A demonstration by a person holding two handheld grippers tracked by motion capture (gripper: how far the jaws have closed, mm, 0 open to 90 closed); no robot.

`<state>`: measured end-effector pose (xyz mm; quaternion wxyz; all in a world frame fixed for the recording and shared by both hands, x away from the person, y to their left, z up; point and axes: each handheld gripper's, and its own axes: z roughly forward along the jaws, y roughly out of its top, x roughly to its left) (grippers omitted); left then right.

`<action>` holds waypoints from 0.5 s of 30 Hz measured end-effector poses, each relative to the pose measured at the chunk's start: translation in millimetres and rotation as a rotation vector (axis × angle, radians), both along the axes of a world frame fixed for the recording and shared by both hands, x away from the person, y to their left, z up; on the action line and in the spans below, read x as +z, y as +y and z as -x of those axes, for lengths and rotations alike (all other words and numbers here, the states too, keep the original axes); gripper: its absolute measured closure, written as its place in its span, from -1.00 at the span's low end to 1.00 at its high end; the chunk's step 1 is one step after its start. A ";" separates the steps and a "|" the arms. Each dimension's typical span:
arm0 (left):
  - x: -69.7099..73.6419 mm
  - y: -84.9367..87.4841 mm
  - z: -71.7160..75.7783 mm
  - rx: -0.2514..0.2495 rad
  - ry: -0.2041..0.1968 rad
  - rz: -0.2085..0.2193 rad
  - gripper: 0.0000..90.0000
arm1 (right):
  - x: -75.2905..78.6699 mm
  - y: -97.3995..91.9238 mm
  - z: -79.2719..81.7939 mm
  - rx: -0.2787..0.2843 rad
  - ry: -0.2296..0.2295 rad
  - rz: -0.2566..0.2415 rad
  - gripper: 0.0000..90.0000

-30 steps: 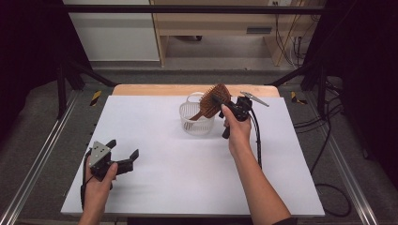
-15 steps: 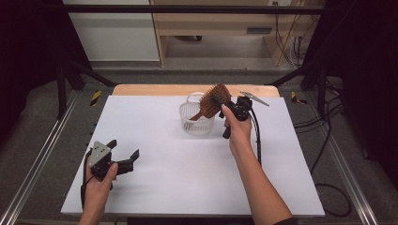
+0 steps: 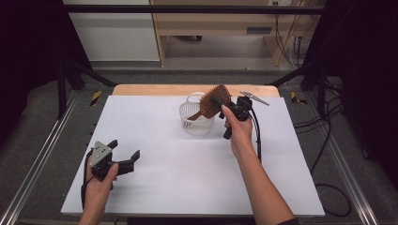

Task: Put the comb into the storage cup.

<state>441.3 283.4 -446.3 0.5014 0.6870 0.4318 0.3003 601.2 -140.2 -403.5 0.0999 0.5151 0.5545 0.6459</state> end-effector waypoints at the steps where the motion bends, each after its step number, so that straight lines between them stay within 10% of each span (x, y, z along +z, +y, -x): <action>1: 0.0 0.0 0.0 0.000 0.000 0.000 -0.92 | -0.2 0.1 -0.2 0.001 0.000 0.001 -0.17; 15: 0.0 -0.1 0.0 0.000 0.000 0.000 -0.92 | 1.5 2.8 1.3 -0.004 0.009 0.039 -0.53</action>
